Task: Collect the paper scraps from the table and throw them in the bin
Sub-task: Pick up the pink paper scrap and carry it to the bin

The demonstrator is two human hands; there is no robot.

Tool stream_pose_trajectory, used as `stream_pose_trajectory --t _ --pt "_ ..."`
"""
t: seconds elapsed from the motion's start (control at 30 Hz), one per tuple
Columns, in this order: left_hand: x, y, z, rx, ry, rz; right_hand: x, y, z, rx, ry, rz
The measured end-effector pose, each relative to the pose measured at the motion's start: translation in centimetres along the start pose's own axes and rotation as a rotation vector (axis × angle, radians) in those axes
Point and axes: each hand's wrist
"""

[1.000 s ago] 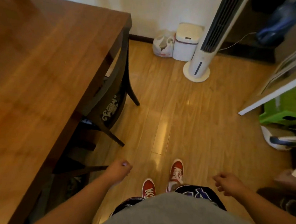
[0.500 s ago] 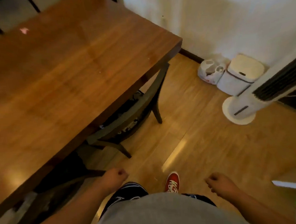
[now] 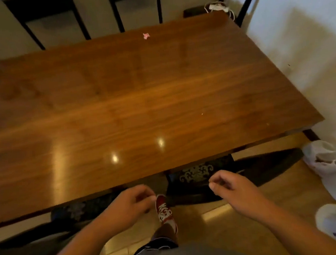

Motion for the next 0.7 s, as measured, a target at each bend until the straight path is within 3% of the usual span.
stream_pose_trajectory --t 0.2,0.27,0.37,0.5,0.7 --pt "-9.8 0.2 9.2 -0.025 -0.164 0.147 -1.0 7.5 12.8 0.101 0.139 0.003" --pt "-11.8 0.8 13.1 -0.034 -0.262 0.345 -0.7 8.8 17.1 0.117 0.104 -0.067" --pt "-14.0 2.0 18.3 -0.02 -0.344 0.648 -0.1 9.5 22.7 0.036 -0.019 -0.357" --pt "-16.7 2.8 24.6 -0.035 -0.348 0.745 0.2 10.2 28.7 -0.023 -0.069 -0.545" --pt "-20.8 0.7 34.5 0.003 -0.499 0.708 -1.0 11.7 37.7 -0.021 -0.079 -0.676"
Point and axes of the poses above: each hand's wrist, its own z-axis towards the middle knuckle, its own x-axis out of the palm, y = z × x
